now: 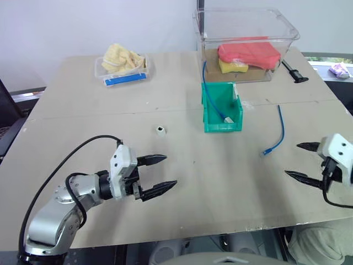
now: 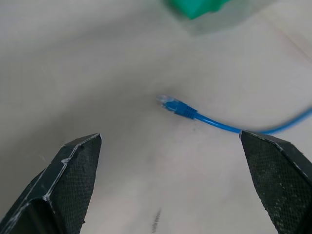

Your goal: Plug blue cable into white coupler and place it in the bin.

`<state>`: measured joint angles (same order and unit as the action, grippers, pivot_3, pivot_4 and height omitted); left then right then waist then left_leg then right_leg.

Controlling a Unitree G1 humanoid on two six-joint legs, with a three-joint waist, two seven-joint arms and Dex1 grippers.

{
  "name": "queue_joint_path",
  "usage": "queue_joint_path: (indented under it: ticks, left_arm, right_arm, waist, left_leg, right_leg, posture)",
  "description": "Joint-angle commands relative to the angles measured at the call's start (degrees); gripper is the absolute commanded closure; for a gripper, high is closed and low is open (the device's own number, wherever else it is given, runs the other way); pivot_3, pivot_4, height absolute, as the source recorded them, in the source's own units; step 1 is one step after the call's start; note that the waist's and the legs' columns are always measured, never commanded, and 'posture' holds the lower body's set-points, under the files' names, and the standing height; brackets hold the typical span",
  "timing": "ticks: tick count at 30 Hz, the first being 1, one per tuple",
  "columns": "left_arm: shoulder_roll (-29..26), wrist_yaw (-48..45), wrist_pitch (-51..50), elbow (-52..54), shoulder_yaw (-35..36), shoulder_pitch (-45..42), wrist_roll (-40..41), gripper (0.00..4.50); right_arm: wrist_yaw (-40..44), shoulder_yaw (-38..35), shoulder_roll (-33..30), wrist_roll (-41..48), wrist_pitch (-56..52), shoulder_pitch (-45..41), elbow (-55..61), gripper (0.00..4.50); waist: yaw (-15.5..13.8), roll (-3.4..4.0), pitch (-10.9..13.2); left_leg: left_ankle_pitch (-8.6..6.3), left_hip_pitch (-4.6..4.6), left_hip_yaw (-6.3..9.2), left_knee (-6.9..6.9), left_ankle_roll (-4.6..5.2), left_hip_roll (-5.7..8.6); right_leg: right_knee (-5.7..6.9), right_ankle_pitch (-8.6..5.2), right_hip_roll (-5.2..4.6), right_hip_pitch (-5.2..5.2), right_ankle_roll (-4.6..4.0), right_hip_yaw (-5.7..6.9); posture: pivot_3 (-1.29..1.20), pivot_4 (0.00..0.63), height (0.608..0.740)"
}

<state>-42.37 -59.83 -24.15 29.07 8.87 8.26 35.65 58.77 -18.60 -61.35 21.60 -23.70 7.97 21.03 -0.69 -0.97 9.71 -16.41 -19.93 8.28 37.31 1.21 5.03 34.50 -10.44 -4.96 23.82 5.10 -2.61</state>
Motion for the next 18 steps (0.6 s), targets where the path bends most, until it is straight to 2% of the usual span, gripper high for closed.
queue_joint_path:
  ticks: [1, 7, 13, 18]
  left_arm:
    - [-1.02, -2.0, 3.47, 1.87, -0.93, -0.22, -1.65, 0.03]
    - [-0.9, -2.02, 4.83, 2.46, -1.54, -0.21, -2.14, 0.03]
    - [-0.91, -1.08, 4.74, 4.46, -1.94, 0.71, -2.14, 0.03]
    - [-0.62, 0.34, 4.38, 6.23, -2.06, 1.73, -1.87, 0.03]
  right_arm:
    - [4.2, 7.99, -2.58, -5.64, 6.37, -7.9, -6.97, 0.0]
    - [11.32, 22.15, -0.07, -13.97, 16.7, -25.18, -21.83, 0.0]
    - [18.02, 30.52, 4.26, -18.93, 22.74, -37.5, -33.73, 0.0]
    - [21.0, 34.27, 7.89, -22.34, 27.11, -44.63, -43.02, 0.0]
  waist:
    - [0.01, -0.01, 0.05]
    - [0.14, -0.03, 0.19]
    - [0.17, 0.02, 0.34]
    - [0.22, 0.02, 0.36]
  left_leg:
    - [0.0, 0.01, -0.02, 0.0, 0.0, 0.0]
    - [0.0, -0.03, -0.06, 0.0, -0.01, -0.01]
    - [0.0, -0.1, -0.04, -0.01, -0.03, -0.01]
    - [0.0, -0.13, -0.03, -0.02, -0.06, 0.0]
  right_leg:
    - [0.0, 0.0, 0.0, 0.0, -0.01, 0.0]
    - [-0.05, 0.21, -0.02, 0.05, -0.09, 0.03]
    - [-0.11, 0.25, -0.02, 0.1, -0.11, 0.05]
    - [-0.14, 0.26, -0.02, 0.14, -0.13, 0.05]
  posture:
    - [0.0, 0.15, 0.74]
    - [0.0, 0.15, 0.74]
    - [0.0, 0.15, 0.74]
    - [0.0, 0.15, 0.74]
